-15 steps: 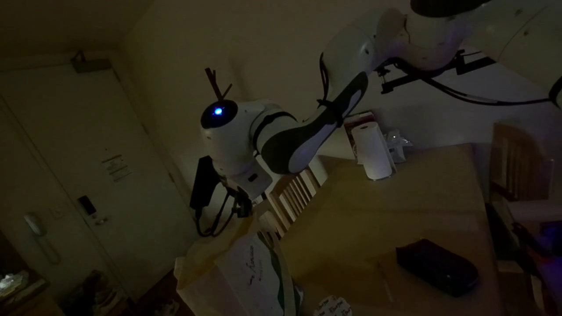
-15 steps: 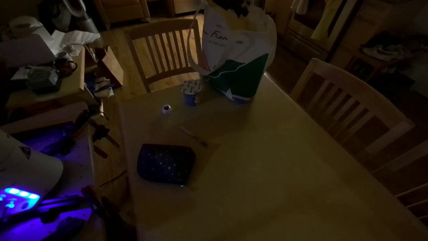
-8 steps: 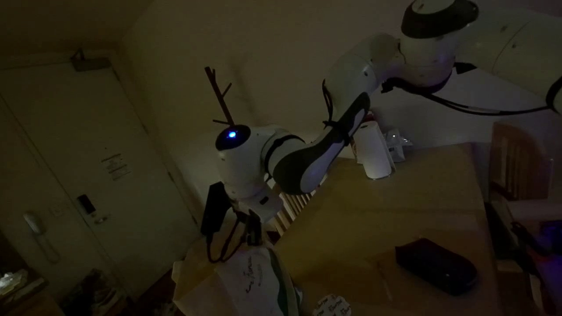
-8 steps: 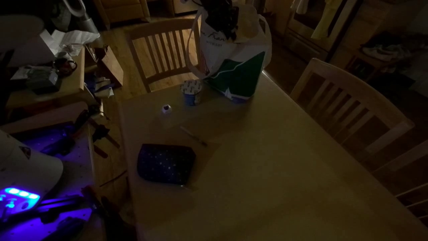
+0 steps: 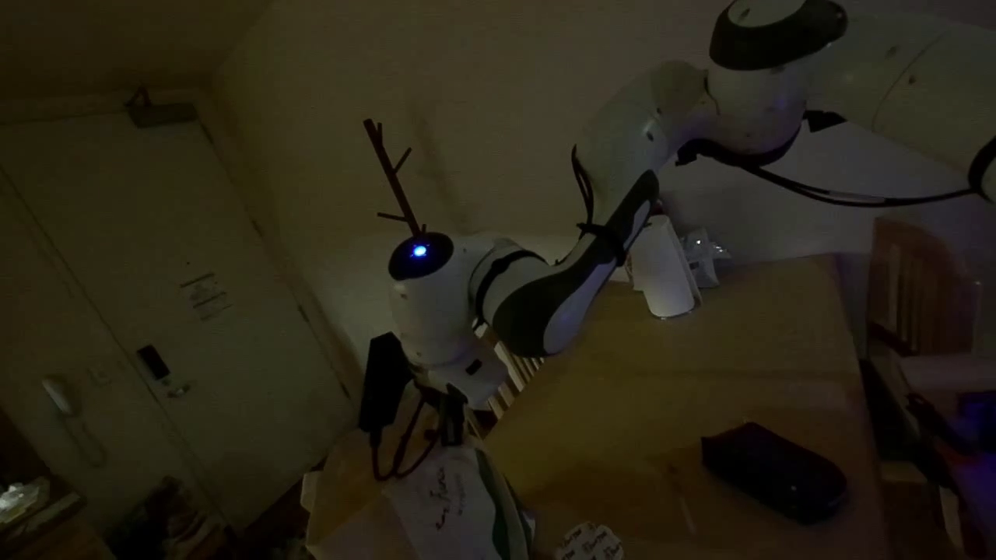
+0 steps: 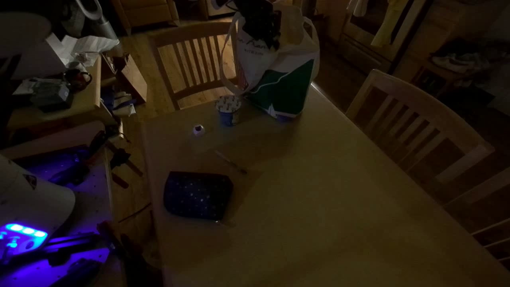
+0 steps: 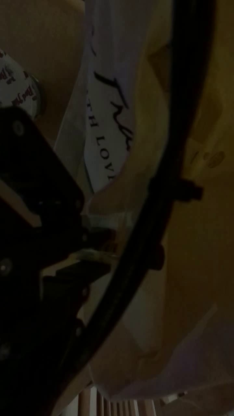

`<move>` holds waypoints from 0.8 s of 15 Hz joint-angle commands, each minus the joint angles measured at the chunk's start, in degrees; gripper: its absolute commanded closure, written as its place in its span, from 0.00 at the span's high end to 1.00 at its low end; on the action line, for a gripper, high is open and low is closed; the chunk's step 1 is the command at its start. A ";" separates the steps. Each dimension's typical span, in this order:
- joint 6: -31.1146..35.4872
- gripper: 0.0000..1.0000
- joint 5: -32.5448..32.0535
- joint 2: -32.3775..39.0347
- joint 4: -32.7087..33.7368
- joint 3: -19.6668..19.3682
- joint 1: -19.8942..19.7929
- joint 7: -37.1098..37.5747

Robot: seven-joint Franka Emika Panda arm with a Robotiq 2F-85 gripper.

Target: Put the marker into the bag.

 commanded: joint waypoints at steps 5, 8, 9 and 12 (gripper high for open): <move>10.68 0.07 4.86 -15.24 -0.07 -12.08 6.23 0.00; 13.97 0.07 4.55 -18.55 0.40 -16.48 8.59 0.00; 15.50 0.07 5.31 -19.09 0.67 -18.08 9.51 0.00; 10.98 0.07 -0.81 -14.04 1.24 -12.99 6.54 0.00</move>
